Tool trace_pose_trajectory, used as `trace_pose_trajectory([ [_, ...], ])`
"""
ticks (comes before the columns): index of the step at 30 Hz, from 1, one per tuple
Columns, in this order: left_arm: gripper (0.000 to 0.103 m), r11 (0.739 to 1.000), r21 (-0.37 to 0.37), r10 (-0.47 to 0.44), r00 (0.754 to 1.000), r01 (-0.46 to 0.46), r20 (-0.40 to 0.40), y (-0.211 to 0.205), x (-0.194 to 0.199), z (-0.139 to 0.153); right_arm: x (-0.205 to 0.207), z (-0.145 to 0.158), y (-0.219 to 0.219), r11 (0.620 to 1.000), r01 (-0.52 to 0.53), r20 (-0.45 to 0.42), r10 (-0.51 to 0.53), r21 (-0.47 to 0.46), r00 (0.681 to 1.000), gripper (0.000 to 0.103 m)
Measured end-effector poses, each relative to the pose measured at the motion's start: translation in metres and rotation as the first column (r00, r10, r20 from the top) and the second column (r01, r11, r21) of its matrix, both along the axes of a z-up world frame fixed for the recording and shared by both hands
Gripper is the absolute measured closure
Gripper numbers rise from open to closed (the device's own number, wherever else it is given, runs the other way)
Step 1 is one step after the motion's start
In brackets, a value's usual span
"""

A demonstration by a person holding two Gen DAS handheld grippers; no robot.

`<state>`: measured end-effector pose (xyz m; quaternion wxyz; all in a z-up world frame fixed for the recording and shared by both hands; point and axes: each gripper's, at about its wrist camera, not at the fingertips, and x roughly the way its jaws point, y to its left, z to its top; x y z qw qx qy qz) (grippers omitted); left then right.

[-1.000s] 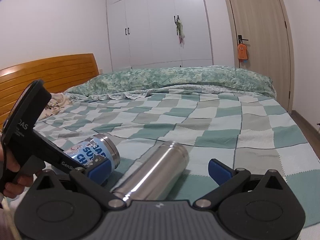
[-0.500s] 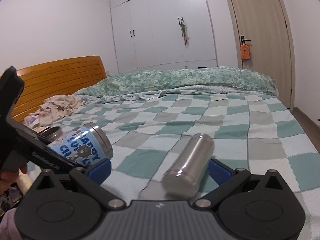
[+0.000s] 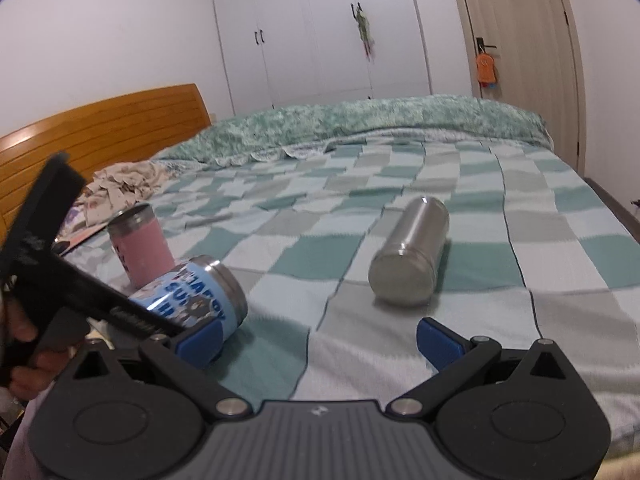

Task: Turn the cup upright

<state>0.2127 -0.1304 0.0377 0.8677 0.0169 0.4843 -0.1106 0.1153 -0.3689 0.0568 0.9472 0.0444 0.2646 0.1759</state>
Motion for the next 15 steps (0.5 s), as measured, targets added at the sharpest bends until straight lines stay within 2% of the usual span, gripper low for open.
trace_pose_trajectory([
  [2,0.018,1.000,-0.004,-0.001,1.000,0.001,0.031,-0.002,0.000,0.000,-0.003,-0.002,-0.001,1.000,0.006,-0.009,-0.006,-0.010,1.000,0.000],
  [6,0.016,1.000,-0.022,-0.017,0.999,0.018,0.032,0.001,0.003,-0.001,-0.007,-0.001,0.000,1.000,0.013,-0.019,-0.013,-0.022,1.000,0.000],
  [7,0.014,0.999,-0.026,-0.024,0.999,0.025,0.031,0.002,0.002,0.000,-0.006,0.000,0.000,1.000,0.013,-0.019,-0.013,-0.022,1.000,0.000],
  [9,0.000,0.998,-0.042,-0.039,0.998,0.041,0.056,0.008,-0.004,0.008,-0.007,0.004,0.001,1.000,0.008,-0.014,-0.008,-0.015,1.000,0.000],
  [15,0.000,0.997,-0.063,-0.044,0.988,0.054,0.149,0.043,-0.028,0.039,0.003,0.024,0.020,1.000,-0.014,-0.002,0.013,-0.024,1.000,0.000],
])
